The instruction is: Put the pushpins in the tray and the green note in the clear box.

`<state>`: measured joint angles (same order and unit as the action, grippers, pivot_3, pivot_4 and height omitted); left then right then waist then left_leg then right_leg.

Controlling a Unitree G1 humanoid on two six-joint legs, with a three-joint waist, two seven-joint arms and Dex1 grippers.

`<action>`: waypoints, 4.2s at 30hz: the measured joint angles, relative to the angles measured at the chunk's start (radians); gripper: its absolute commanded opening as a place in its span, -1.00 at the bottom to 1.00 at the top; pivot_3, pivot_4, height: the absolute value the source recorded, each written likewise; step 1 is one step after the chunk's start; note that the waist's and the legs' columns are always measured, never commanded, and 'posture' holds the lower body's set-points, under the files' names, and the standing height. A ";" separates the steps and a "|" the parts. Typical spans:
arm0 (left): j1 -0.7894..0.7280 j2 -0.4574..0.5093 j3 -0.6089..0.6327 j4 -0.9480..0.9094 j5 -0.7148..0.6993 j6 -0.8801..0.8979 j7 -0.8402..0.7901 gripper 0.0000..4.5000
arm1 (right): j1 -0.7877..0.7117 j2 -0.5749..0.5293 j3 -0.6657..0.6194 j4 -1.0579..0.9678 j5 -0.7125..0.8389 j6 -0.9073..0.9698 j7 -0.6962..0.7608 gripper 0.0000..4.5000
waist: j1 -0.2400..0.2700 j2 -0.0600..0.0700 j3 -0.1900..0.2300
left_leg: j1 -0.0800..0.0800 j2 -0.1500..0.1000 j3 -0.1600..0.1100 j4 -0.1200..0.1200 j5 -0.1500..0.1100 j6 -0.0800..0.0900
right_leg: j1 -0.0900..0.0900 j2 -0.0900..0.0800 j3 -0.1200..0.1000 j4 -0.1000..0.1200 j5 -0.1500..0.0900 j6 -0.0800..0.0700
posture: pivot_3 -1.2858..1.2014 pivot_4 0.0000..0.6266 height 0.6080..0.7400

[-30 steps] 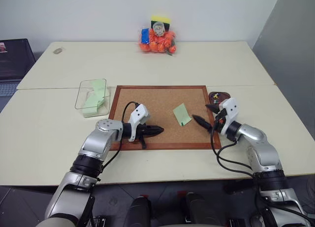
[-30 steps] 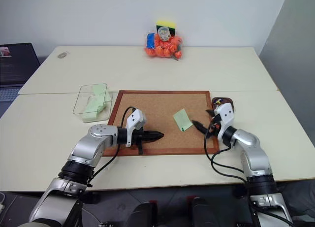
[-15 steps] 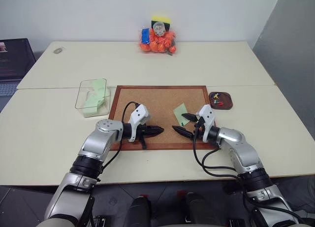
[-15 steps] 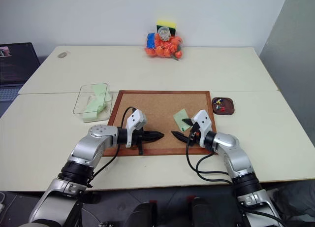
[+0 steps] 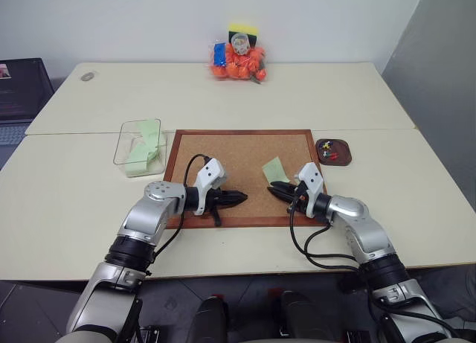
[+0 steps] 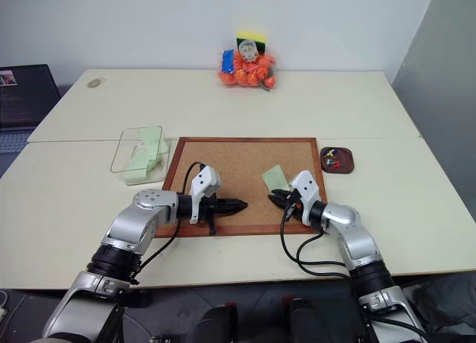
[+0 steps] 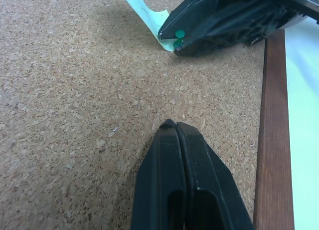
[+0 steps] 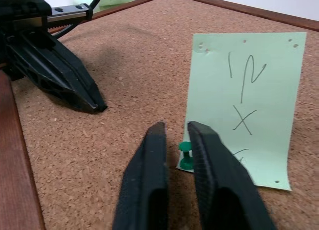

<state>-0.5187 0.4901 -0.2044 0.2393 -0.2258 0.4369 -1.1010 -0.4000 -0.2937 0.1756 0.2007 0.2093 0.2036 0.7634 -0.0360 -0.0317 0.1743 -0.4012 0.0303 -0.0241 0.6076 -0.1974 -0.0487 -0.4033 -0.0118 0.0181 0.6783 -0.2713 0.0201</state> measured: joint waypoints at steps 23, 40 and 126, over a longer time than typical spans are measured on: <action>-0.004 -0.012 0.013 0.005 -0.009 0.015 0.000 -0.84 | -0.048 -0.010 -0.093 -0.221 0.085 0.114 -0.041 -1.00 | 0.003 0.000 0.000 | 0.000 0.000 0.000 0.000 0.000 0.000 | 0.000 0.000 0.000 0.000 0.000 0.000 | 0.03 -0.52 1.00; -0.051 -0.148 0.331 -0.052 -0.434 0.547 0.188 0.67 | -0.048 -0.113 -0.016 -0.156 -0.080 -0.057 -0.022 -1.00 | 0.003 -0.002 0.002 | -0.003 0.000 -0.001 0.002 0.000 0.000 | -0.002 -0.001 -0.001 0.000 0.000 0.000 | 0.03 -0.52 1.00; -0.059 -0.225 0.339 0.000 -0.407 0.360 0.434 -0.58 | 0.022 -0.089 -0.088 -0.416 0.036 0.122 -0.132 -1.00 | 0.005 -0.002 0.002 | -0.003 -0.001 -0.001 0.001 0.000 0.000 | -0.002 -0.001 -0.001 0.000 0.000 0.000 | 0.03 -0.52 1.00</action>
<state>-0.5778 0.2648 0.1349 0.2398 -0.6329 0.7966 -0.6666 -0.3776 -0.3830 0.0874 -0.2153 0.2448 0.3259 0.6309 -0.0315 -0.0337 0.1765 -0.4041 0.0292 -0.0251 0.6090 -0.1973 -0.0491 -0.4051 -0.0128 0.0172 0.6786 -0.2711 0.0203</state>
